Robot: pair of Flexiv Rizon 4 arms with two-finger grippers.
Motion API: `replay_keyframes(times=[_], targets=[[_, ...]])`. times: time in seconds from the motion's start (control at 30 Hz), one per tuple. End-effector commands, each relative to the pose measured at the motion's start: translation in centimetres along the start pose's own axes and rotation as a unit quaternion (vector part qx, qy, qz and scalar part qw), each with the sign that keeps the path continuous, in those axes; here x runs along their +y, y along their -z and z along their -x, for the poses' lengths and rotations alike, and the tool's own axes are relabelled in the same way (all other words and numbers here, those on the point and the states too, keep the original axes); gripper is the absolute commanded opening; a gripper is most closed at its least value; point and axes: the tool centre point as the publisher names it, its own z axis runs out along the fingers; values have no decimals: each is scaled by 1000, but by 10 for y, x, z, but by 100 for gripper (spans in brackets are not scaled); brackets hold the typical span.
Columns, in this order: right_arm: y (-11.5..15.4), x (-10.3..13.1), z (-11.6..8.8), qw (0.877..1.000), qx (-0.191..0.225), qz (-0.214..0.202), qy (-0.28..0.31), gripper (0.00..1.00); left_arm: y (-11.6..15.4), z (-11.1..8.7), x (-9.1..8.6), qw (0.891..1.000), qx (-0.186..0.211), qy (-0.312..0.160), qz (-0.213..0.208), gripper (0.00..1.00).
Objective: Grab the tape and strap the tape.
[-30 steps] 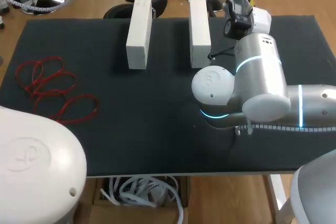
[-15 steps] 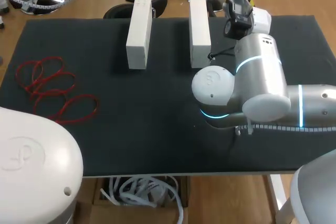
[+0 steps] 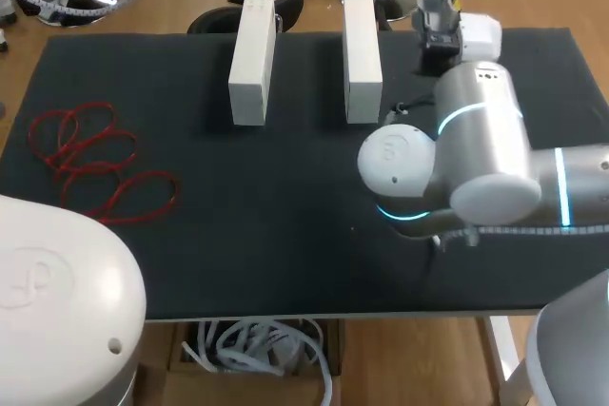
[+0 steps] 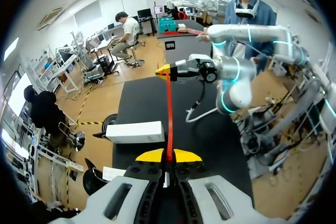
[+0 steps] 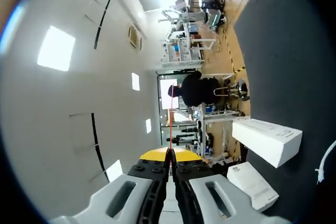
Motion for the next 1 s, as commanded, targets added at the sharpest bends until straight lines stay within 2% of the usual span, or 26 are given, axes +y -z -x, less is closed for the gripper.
replay_keyframes(times=[0.03, 0.57, 0.63, 0.67, 0.7, 0.77, 0.83, 0.87, 0.9, 0.93, 0.97, 1.0], targets=[[9, 19, -31, 977, -100, -1, 187, 0, 0, 0, 0, 1000, 0, 0, 2, 0], [9, 19, -31, 977, -100, -1, 187, 0, 0, 0, 0, 1000, 0, 0, 2, 0], [8, 5, -35, 953, -82, 5, 290, 0, 0, 0, 0, 1000, 0, 0, 2, 0], [8, 0, -37, 939, -80, 15, 335, 0, 0, 0, 0, 1000, 0, 0, 2, 0], [8, -5, -38, 915, -78, 22, 395, 0, 0, 0, 0, 1000, 0, 0, 2, 0], [7, -12, -38, 858, -53, 40, 509, 0, 0, 0, 0, 1000, 0, 0, 2, 0], [7, -17, -37, 776, -19, 74, 627, 0, 0, 0, 0, 1000, 0, 0, 2, 0], [7, -18, -36, 743, -8, 88, 663, 0, 0, 0, 0, 1000, 0, 0, 2, 0], [6, -19, -36, 697, 0, 107, 709, 0, 0, 0, 0, 1000, 0, 0, 2, 0], [5, -20, -34, 638, 29, 131, 758, 0, 0, 0, 0, 1000, 0, 0, 2, 0], [6, -21, -34, 602, 44, 142, 785, 0, 0, 0, 0, 1000, 0, 0, 2, 0], [6, -21, -34, 602, 44, 142, 785, 0, 0, 0, 0, 1000, 0, 0, 2, 0]])
